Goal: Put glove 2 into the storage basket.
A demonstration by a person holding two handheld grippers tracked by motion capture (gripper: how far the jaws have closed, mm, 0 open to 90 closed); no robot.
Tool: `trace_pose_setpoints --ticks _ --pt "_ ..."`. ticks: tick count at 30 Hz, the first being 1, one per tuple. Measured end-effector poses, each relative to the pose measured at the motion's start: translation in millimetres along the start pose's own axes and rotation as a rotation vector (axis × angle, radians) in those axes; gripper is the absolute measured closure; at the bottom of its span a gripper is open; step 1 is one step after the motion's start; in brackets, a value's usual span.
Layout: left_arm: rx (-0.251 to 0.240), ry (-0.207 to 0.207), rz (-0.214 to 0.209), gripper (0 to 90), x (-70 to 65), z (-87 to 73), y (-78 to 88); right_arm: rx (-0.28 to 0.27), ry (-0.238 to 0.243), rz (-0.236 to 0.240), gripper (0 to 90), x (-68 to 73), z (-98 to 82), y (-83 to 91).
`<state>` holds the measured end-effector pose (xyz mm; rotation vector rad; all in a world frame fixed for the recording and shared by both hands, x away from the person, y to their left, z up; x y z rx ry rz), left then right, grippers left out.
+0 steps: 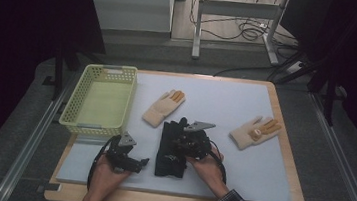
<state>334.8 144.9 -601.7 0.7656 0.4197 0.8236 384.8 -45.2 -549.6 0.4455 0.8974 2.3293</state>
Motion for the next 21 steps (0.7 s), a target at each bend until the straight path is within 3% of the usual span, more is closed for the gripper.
trace_pose_setpoints --ticks 3,6,9,11,17,21 --pt "0.004 -0.001 -0.001 3.8 0.1 -0.3 0.2 -0.006 0.029 -0.008 60.2 -5.8 -1.8 16.2" --pt "0.005 -0.003 0.0 3.8 0.1 -0.3 0.3 0.004 0.045 -0.003 65.6 -9.1 -8.3 21.9" --pt "0.006 -0.003 0.001 3.7 0.0 -0.3 0.2 0.052 0.06 0.024 83.4 -13.9 -30.2 28.6" --pt "0.007 0.0 0.001 3.7 -0.2 -0.3 0.2 0.063 0.062 0.037 88.1 -14.9 -40.7 31.7" --pt "0.004 0.005 -0.002 4.2 0.0 -0.2 0.6 0.067 0.086 0.091 88.4 -5.8 -64.4 40.4" --pt "0.002 0.003 -0.004 4.6 0.6 -0.5 1.5 0.079 0.104 0.11 88.0 4.6 -72.2 35.1"
Point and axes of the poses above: each handheld gripper's, and its own axes: y roughly backward along the jaws, z roughly out of its top, x roughly to its left, the point moved 7 cm from there along -y, roughly forward along the jaws, and after that the axes turned 3 degrees about x, right-handed, at the moved point
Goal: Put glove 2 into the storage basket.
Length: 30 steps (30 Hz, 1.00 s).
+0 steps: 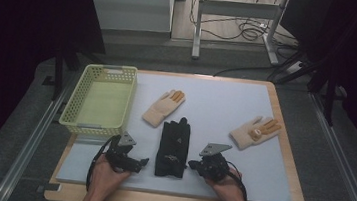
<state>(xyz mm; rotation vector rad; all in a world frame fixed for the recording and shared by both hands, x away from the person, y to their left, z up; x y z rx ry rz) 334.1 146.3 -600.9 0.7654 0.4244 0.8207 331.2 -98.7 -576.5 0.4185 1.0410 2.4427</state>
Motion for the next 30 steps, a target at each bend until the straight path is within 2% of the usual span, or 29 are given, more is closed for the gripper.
trace_pose_setpoints --ticks 1,3,4,5,6,14,17,21,25,30 --pt "0.0 0.0 0.0 4.4 0.0 0.0 0.0 0.0 0.0 0.0 88.0 0.0 0.0 0.0" --pt "0.005 0.002 0.027 3.3 3.2 -1.7 1.7 0.002 0.009 0.003 88.0 3.8 -0.1 -5.8" --pt "0.008 0.026 0.018 2.7 6.9 -4.5 4.6 -0.001 0.015 0.012 88.0 6.3 2.9 -9.4" --pt "0.008 0.026 0.018 3.3 6.9 -4.5 4.6 -0.001 0.015 0.012 88.0 6.3 2.9 -9.4" --pt "0.024 0.039 0.038 2.7 12.1 -7.6 7.4 -0.001 0.019 0.012 88.0 10.1 6.1 -13.3" --pt "0.048 0.044 0.042 2.4 20.7 -15.4 14.8 -0.019 0.02 0.037 88.2 22.8 17.8 -28.9" --pt "0.034 0.034 0.028 2.3 22.0 -17.9 15.4 -0.022 0.024 0.038 87.8 24.9 21.0 -32.7" --pt "0.015 0.032 0.026 0.0 21.2 -19.1 13.9 -0.025 0.033 0.027 87.2 30.4 29.6 -42.2" --pt "0.016 0.035 0.024 0.0 21.0 -19.4 14.0 -0.029 0.085 -0.015 86.4 37.1 41.7 -55.2" --pt "0.014 0.036 0.025 0.0 21.0 -19.5 14.0 -0.019 0.093 -0.013 84.3 38.1 45.1 -57.8"
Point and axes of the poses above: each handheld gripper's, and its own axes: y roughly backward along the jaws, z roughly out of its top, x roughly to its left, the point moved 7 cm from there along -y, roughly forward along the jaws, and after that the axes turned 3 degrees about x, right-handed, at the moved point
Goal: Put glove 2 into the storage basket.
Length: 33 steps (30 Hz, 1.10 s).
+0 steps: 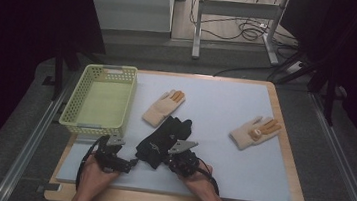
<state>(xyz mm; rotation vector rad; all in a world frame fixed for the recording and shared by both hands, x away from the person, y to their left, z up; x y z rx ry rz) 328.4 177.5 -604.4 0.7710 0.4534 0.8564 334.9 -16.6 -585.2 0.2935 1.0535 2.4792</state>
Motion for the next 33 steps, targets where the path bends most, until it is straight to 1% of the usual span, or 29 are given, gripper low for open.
trace_pose_setpoints --ticks 1,2,4,5,7,8,9,10,11,12,13,14,15,16,17,18,19,20,21,22,23,24,25,26,27,29,31,32,33 --pt "0.0 0.0 0.0 0.0 0.0 0.0 0.0 0.006 0.003 0.002 81.0 -1.5 -2.2 3.6" --pt "0.0 0.0 0.0 0.0 0.0 0.0 0.0 0.005 0.0 -0.006 79.4 -3.6 -3.9 6.3" --pt "0.0 0.0 0.0 0.0 0.0 0.0 0.0 0.0 -0.017 -0.015 74.9 -9.7 -8.0 13.0" --pt "0.0 0.0 0.0 0.0 0.0 0.0 0.0 0.0 -0.017 -0.015 74.9 -9.7 -8.0 13.0" --pt "-0.001 0.001 0.0 0.0 0.0 0.0 0.0 -0.006 -0.034 -0.03 68.8 -17.5 -12.4 20.5" --pt "-0.001 0.001 0.0 0.0 0.0 0.0 0.0 -0.016 -0.052 -0.047 61.5 -25.0 -16.1 28.4" --pt "-0.001 0.001 -0.001 0.0 0.1 0.0 0.0 -0.016 -0.052 -0.047 61.5 -25.0 -16.1 28.4" --pt "-0.001 0.001 -0.001 0.0 0.1 0.0 0.0 -0.026 -0.064 -0.072 55.5 -32.4 -19.4 36.4" --pt "-0.002 0.001 -0.001 0.0 0.1 0.0 0.0 -0.026 -0.064 -0.072 55.5 -32.4 -19.4 36.4" --pt "-0.002 0.001 -0.001 0.0 0.1 0.0 0.0 -0.029 -0.069 -0.082 51.9 -36.3 -20.9 40.0" --pt "-0.003 0.001 0.0 0.0 0.1 0.0 0.0 -0.035 -0.079 -0.098 44.7 -44.0 -23.9 47.5" --pt "-0.003 0.001 0.0 0.0 0.1 -0.1 0.1 -0.038 -0.083 -0.107 41.5 -47.9 -25.6 51.1" --pt "-0.003 0.001 0.0 0.0 0.1 -0.1 0.1 -0.038 -0.083 -0.107 41.5 -47.9 -25.6 51.1" --pt "-0.003 0.001 0.0 0.0 0.1 -0.1 0.1 -0.037 -0.09 -0.13 36.2 -56.4 -29.9 57.9" --pt "-0.003 0.001 0.0 0.0 0.2 -0.1 0.1 -0.037 -0.09 -0.13 36.2 -56.4 -29.9 57.9" --pt "-0.003 0.002 -0.001 0.0 0.2 -0.1 0.1 -0.038 -0.094 -0.158 31.8 -64.3 -34.6 64.0" --pt "-0.003 0.002 -0.001 0.0 0.2 -0.1 0.1 -0.038 -0.094 -0.158 31.8 -64.3 -34.6 64.0" --pt "-0.003 0.002 -0.001 0.0 0.1 -0.1 0.1 -0.036 -0.115 -0.182 29.0 -74.4 -41.9 71.7" --pt "-0.003 0.002 -0.001 0.0 0.1 -0.1 0.1 -0.036 -0.115 -0.182 29.0 -74.4 -41.9 71.7" --pt "-0.003 0.001 -0.001 0.0 0.1 -0.1 0.0 -0.038 -0.138 -0.2 26.6 -83.1 -49.4 78.3" --pt "-0.003 0.001 -0.001 0.0 0.1 -0.1 0.0 -0.038 -0.138 -0.2 26.6 -83.1 -49.4 78.3" --pt "-0.002 0.001 -0.001 0.0 0.1 -0.1 0.1 -0.031 -0.16 -0.217 24.5 -90.9 -58.0 83.7" --pt "-0.002 0.001 -0.001 0.0 0.1 -0.1 0.1 -0.031 -0.16 -0.217 24.5 -90.9 -58.0 83.7" --pt "-0.002 0.001 -0.001 0.0 0.1 -0.1 0.1 -0.025 -0.176 -0.236 23.0 -97.8 -66.5 88.3" --pt "-0.002 0.001 -0.001 0.0 0.1 -0.1 0.1 -0.025 -0.176 -0.236 23.0 -97.8 -66.5 88.3" --pt "-0.002 0.001 -0.001 0.0 0.1 -0.1 0.1 -0.023 -0.206 -0.248 20.5 -106.7 -78.1 92.2" --pt "-0.001 0.0 -0.001 0.0 0.0 -0.1 0.1 -0.02 -0.216 -0.253 19.8 -108.8 -80.6 92.7" --pt "-0.001 0.001 -0.001 0.0 0.0 -0.1 0.1 -0.016 -0.235 -0.252 18.9 -113.6 -85.8 93.3" --pt "-0.002 0.0 -0.001 0.0 0.0 -0.1 0.1 -0.016 -0.235 -0.252 18.9 -113.6 -85.8 93.3"
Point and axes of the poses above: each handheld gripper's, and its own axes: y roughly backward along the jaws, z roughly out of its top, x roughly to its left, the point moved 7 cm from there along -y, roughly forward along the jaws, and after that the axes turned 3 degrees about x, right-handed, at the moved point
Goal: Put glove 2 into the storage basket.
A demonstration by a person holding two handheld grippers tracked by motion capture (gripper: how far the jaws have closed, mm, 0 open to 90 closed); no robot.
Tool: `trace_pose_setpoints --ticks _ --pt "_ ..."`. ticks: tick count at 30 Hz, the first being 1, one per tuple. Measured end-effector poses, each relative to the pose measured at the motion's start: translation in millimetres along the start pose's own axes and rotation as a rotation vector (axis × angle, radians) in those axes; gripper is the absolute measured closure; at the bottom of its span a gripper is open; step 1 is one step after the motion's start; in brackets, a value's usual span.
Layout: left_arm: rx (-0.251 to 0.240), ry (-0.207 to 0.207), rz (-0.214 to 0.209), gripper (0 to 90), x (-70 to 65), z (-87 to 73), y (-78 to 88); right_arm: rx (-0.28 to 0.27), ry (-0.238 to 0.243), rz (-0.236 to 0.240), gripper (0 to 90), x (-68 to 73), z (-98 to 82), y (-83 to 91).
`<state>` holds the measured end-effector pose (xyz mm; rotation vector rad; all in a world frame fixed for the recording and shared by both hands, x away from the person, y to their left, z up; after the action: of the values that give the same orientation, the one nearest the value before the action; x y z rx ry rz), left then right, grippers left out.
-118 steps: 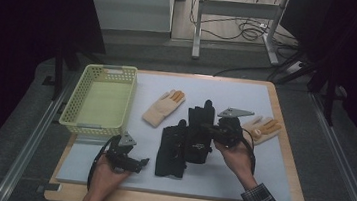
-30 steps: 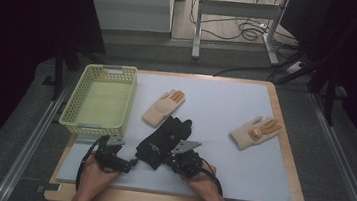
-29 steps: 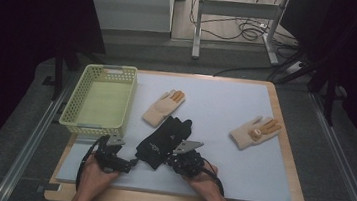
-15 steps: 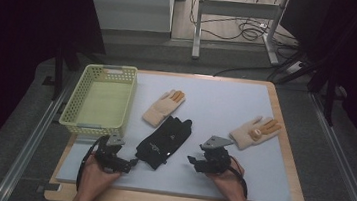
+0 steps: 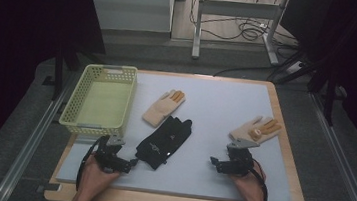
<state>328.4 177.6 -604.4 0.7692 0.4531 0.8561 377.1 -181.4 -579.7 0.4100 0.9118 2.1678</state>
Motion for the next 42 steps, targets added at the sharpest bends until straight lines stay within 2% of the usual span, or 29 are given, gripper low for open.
trace_pose_setpoints --ticks 2,4,5,6,7,9,13,15,16,21,23,28,30,31,33,35,36,37,38,41,42 --pt "0.0 0.0 0.0 0.1 0.0 0.0 0.1 -0.006 -0.017 0.009 18.6 -1.7 0.0 0.5" --pt "-0.002 0.0 -0.001 0.3 -0.1 0.1 0.3 0.007 0.022 -0.034 18.3 1.3 -0.7 -1.5" --pt "-0.002 0.0 -0.001 0.3 -0.1 0.1 0.4 0.007 0.022 -0.034 18.3 1.3 -0.7 -1.5" --pt "-0.002 -0.001 -0.001 0.4 -0.1 0.0 0.6 0.012 0.047 -0.057 17.4 2.7 -1.1 -1.8" --pt "-0.003 -0.002 -0.002 0.5 -0.1 0.0 0.9 0.01 0.048 -0.068 16.2 2.7 -1.1 -1.7" --pt "-0.003 -0.001 -0.003 1.1 0.2 -0.1 1.2 0.016 0.026 -0.055 15.7 1.0 -1.4 -2.3" --pt "-0.006 -0.004 -0.011 2.7 1.4 -0.6 3.1 0.015 0.027 -0.055 15.6 1.2 -1.4 -2.3" --pt "-0.006 0.006 -0.029 2.8 0.2 0.1 4.9 0.015 0.027 -0.056 15.7 1.2 -1.5 -2.3" --pt "-0.02 0.012 -0.053 2.8 -2.9 3.1 8.8 0.015 0.027 -0.056 15.7 1.2 -1.5 -2.3" --pt "-0.017 -0.001 -0.043 1.8 -9.2 8.7 17.0 0.015 0.028 -0.056 15.6 1.2 -1.5 -2.3" --pt "-0.02 -0.001 -0.055 1.3 -13.3 12.1 21.2 0.015 0.028 -0.056 15.6 1.2 -1.5 -2.4" --pt "-0.044 -0.008 -0.089 0.0 -24.0 26.2 28.4 0.014 0.028 -0.057 15.7 1.2 -1.5 -2.4" --pt "-0.046 -0.023 -0.095 0.0 -27.7 32.9 29.7 0.014 0.029 -0.057 15.7 1.2 -1.5 -2.4" --pt "-0.053 -0.041 -0.103 0.0 -33.0 43.9 30.0 0.014 0.029 -0.058 15.7 1.2 -1.5 -2.4" --pt "-0.051 -0.049 -0.105 0.0 -35.5 49.2 29.0 0.014 0.03 -0.058 15.7 1.1 -1.5 -2.4" --pt "-0.027 -0.063 -0.093 0.0 -43.4 65.0 20.9 0.014 0.03 -0.058 15.7 1.1 -1.5 -2.3" --pt "-0.027 -0.063 -0.093 0.0 -43.4 65.0 20.9 0.014 0.03 -0.058 15.7 1.1 -1.5 -2.3" --pt "0.001 -0.086 -0.082 0.0 -47.7 74.9 12.0 0.014 0.03 -0.058 15.6 1.1 -1.5 -2.3" --pt "0.001 -0.086 -0.082 0.0 -47.7 74.9 12.0 0.014 0.03 -0.058 15.6 1.1 -1.5 -2.3" --pt "0.053 -0.12 -0.079 0.0 -51.4 89.2 -7.0 0.014 0.03 -0.057 15.7 1.2 -1.5 -2.4" --pt "0.053 -0.12 -0.079 0.0 -51.4 89.2 -7.0 0.014 0.03 -0.057 15.7 1.2 -1.5 -2.4"
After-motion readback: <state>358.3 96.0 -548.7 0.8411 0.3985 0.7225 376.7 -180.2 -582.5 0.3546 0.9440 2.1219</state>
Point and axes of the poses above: each handheld gripper's, and its own axes: y roughly backward along the jaws, z roughly out of its top, x roughly to its left, the point moved 7 cm from there along -y, roughly forward along the jaws, and after that the axes turned 3 degrees about x, right-handed, at the moved point
